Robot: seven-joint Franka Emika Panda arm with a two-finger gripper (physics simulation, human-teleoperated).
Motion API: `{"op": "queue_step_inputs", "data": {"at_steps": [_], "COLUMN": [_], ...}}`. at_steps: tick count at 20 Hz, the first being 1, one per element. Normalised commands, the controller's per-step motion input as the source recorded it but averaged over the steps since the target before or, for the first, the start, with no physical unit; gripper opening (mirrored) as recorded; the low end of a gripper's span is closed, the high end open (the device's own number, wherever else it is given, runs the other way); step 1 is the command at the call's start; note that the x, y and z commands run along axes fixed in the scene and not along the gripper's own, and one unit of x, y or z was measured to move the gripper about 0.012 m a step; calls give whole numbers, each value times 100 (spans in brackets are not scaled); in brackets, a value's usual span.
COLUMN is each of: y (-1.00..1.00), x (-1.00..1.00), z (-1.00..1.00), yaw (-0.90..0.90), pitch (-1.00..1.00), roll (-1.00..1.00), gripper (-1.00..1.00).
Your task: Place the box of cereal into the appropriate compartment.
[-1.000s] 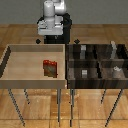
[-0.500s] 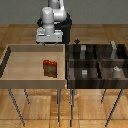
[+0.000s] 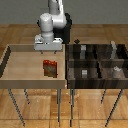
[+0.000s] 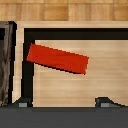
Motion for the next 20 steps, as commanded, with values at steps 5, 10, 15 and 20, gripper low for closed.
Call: {"op": "queue_step_inputs", "data": {"at_steps": [5,10,15,20], "y": [0,0,0,0], "x": [20,20,40,-20], "z": [60,20,0,0], "yaw": [0,0,0,6], "pitch": [0,0,0,0], "roll": [0,0,0,0], "gripper": [100,100,100,100]}}
